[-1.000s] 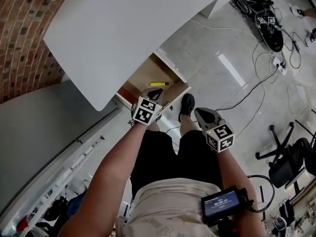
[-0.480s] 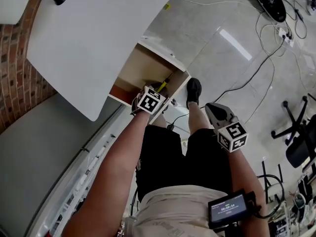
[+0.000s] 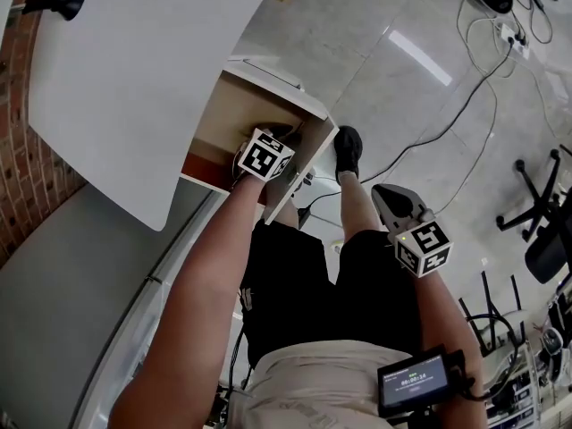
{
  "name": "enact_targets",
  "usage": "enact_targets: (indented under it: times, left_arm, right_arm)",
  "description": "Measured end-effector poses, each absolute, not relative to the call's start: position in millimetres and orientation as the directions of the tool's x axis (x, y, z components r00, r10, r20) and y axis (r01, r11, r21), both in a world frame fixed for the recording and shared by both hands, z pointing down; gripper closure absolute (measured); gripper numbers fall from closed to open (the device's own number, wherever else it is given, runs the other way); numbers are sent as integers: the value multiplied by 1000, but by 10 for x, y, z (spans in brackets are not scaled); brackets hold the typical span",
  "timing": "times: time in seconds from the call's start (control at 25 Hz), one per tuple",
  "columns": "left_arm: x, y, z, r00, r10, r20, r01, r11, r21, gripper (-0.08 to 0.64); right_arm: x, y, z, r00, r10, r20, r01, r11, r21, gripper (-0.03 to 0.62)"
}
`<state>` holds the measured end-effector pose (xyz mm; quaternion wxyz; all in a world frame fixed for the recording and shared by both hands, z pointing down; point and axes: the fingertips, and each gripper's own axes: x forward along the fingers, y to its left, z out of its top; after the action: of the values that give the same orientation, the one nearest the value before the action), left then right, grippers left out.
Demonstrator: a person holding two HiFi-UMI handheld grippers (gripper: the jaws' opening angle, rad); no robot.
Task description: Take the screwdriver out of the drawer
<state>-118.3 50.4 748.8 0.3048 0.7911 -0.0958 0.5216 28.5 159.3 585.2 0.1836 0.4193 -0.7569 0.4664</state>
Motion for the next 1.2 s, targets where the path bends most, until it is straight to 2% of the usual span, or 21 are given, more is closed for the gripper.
enact_targets:
  times: [0.16, 0.36, 0.56, 0.64, 0.84, 1.0, 1.2]
  left_arm:
    - [-1105, 463, 7526, 445, 202, 873, -434, -804, 407, 474]
    - [-1058, 463, 7583, 435, 230, 870, -416, -806, 421, 532]
    - [-1046, 470, 7591, 438, 262, 860, -409, -793, 450, 540]
    - [-1053, 471, 7574, 429, 262, 865, -413, -795, 445, 535]
    - [-1299, 560, 7478, 401, 242, 884, -434, -799, 416, 451]
    - [-1563, 825, 7444, 364, 293, 884, -412, -801, 435, 442]
    - [-1760, 979, 7524, 332, 308, 892, -444, -783, 436, 443]
  right_arm:
    - [251, 1657, 5867, -575, -465, 672, -808, 198, -555, 585]
    - [198, 1687, 5871, -565, -472, 676, -813, 179, -555, 584]
    - [202, 1703, 5863, -555, -483, 677, -817, 168, -551, 584]
    - [213, 1706, 5870, -551, -486, 679, -820, 163, -549, 586]
    - [192, 1683, 5860, -553, -491, 673, -818, 167, -551, 585]
    - [154, 1635, 5852, -560, -493, 666, -813, 175, -555, 585]
    - [107, 1608, 5852, -570, -483, 665, -808, 185, -559, 584]
